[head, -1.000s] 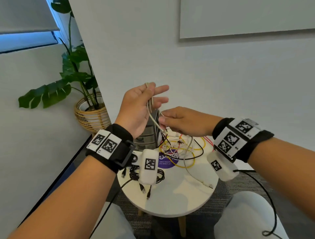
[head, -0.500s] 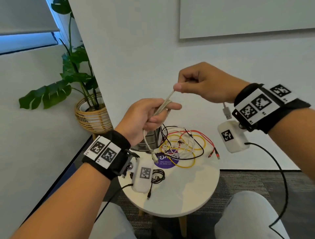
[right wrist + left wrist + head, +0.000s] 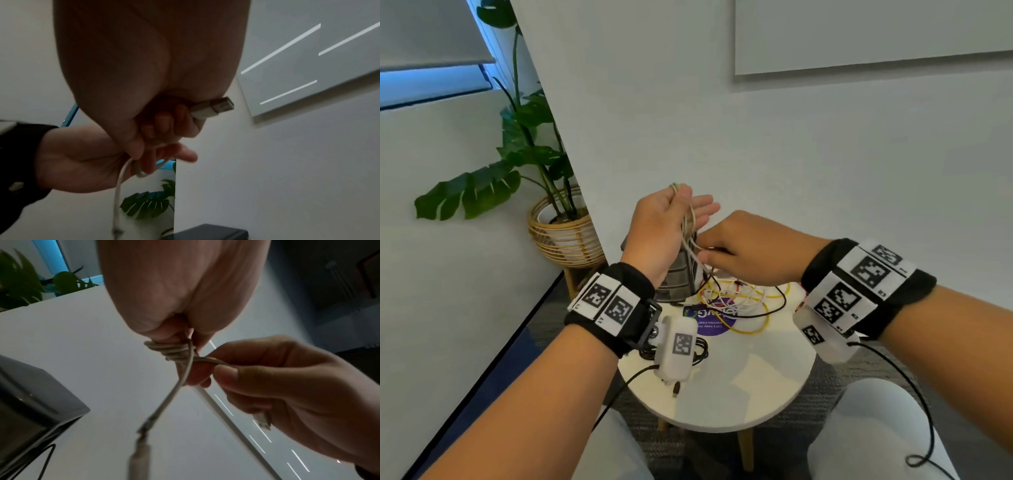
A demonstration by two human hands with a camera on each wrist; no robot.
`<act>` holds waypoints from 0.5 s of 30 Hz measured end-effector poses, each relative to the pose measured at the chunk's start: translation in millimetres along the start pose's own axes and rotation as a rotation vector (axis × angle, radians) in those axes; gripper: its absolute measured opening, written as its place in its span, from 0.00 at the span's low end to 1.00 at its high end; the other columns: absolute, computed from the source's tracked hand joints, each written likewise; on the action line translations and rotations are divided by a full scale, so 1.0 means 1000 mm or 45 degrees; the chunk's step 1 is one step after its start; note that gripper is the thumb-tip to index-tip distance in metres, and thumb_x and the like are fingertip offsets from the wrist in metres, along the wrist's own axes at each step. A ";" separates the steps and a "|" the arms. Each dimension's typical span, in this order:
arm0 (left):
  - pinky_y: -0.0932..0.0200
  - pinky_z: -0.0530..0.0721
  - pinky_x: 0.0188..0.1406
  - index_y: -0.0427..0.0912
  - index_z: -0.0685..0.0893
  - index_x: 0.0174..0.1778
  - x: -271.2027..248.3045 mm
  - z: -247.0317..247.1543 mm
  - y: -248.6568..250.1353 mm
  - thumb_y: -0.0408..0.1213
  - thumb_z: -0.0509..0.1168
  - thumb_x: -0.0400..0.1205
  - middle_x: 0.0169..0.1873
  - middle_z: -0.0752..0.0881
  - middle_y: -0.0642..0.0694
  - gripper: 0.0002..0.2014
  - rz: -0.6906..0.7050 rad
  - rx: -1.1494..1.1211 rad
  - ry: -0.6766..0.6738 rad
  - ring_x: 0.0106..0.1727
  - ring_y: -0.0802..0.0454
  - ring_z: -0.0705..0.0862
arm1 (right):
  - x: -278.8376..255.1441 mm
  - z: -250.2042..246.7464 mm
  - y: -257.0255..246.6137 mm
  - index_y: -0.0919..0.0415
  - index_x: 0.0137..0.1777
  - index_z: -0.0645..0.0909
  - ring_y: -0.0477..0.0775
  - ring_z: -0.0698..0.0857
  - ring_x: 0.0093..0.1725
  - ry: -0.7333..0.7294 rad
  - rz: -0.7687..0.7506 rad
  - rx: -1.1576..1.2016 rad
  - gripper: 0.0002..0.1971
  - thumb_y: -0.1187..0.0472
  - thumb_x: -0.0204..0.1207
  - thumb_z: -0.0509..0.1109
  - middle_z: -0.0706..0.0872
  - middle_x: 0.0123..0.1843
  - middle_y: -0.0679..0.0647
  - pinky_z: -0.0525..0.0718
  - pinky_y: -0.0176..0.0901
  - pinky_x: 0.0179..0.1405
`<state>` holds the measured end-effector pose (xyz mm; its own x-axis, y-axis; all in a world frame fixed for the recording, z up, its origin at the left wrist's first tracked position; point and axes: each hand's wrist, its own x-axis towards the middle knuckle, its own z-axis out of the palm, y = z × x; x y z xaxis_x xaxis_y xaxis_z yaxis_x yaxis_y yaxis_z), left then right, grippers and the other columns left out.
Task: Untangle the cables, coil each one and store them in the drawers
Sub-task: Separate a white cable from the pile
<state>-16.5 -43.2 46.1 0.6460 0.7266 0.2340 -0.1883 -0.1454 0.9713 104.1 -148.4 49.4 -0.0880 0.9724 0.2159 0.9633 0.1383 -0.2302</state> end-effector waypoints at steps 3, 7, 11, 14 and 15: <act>0.55 0.84 0.40 0.28 0.87 0.44 0.008 -0.005 -0.010 0.40 0.59 0.92 0.36 0.90 0.36 0.20 0.062 0.441 -0.017 0.35 0.51 0.87 | 0.005 -0.016 -0.004 0.56 0.47 0.86 0.50 0.77 0.33 0.044 -0.091 -0.215 0.08 0.58 0.83 0.67 0.79 0.34 0.44 0.79 0.51 0.36; 0.57 0.84 0.37 0.36 0.89 0.34 0.007 -0.006 0.000 0.38 0.61 0.89 0.28 0.90 0.44 0.20 -0.018 0.580 -0.076 0.29 0.51 0.87 | 0.003 -0.020 0.000 0.56 0.51 0.83 0.50 0.76 0.42 0.286 -0.171 -0.065 0.06 0.57 0.78 0.76 0.77 0.48 0.49 0.78 0.49 0.41; 0.58 0.83 0.28 0.37 0.91 0.40 0.000 -0.004 0.000 0.38 0.56 0.92 0.34 0.91 0.36 0.21 -0.202 0.376 -0.190 0.28 0.43 0.86 | 0.001 -0.014 0.000 0.51 0.62 0.78 0.34 0.76 0.46 0.361 -0.117 0.092 0.18 0.54 0.76 0.80 0.75 0.58 0.48 0.75 0.30 0.44; 0.61 0.77 0.25 0.35 0.87 0.47 -0.005 -0.012 -0.005 0.37 0.51 0.92 0.36 0.88 0.28 0.20 -0.372 -0.070 -0.465 0.29 0.41 0.81 | 0.001 -0.011 0.004 0.52 0.63 0.79 0.29 0.77 0.43 0.340 -0.065 0.135 0.19 0.53 0.76 0.80 0.80 0.55 0.46 0.71 0.27 0.40; 0.61 0.77 0.27 0.34 0.84 0.52 -0.006 -0.016 -0.006 0.35 0.51 0.90 0.37 0.88 0.28 0.16 -0.420 -0.205 -0.560 0.31 0.41 0.81 | 0.000 -0.011 0.007 0.53 0.62 0.81 0.29 0.78 0.42 0.332 -0.055 0.139 0.17 0.52 0.77 0.79 0.82 0.51 0.45 0.70 0.26 0.39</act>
<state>-31.7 -36.0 38.4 0.9303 0.3632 -0.0515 -0.0122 0.1710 0.9852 113.2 -149.7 58.1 -0.0468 0.8859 0.4616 0.9258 0.2119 -0.3129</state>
